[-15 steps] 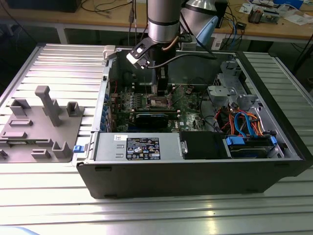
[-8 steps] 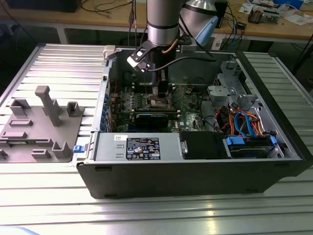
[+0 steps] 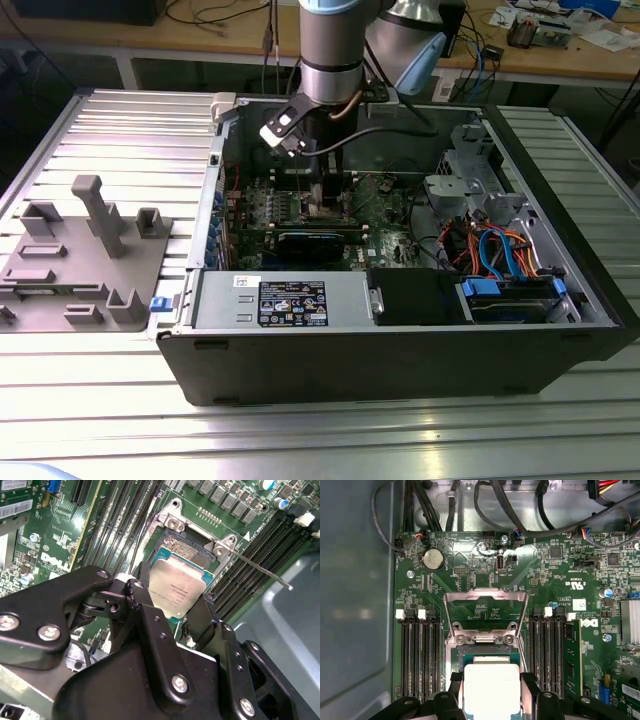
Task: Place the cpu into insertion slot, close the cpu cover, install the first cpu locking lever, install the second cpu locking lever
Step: 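Place the cpu into insertion slot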
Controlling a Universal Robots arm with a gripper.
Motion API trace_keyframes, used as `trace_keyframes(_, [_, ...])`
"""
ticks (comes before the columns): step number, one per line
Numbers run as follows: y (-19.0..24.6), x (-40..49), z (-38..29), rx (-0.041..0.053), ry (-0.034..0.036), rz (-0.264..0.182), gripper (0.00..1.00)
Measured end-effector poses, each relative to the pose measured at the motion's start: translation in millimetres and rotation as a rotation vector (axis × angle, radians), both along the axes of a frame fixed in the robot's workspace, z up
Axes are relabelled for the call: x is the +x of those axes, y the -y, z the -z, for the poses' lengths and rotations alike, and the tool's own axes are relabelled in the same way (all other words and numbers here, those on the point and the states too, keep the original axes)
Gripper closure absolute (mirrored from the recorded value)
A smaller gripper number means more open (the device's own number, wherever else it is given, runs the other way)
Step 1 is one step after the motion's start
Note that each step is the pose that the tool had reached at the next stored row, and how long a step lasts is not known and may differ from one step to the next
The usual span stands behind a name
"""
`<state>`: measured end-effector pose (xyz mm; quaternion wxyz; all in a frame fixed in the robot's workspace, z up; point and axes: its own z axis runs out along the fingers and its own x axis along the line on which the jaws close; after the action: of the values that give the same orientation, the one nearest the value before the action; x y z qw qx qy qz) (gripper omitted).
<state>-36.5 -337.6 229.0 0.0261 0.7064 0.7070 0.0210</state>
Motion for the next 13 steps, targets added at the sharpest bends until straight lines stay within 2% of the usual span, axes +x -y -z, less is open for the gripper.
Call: trace_keyframes(13, [0.1, -1.8, 17.7, 0.0094, 0.0001, 0.000, 0.46])
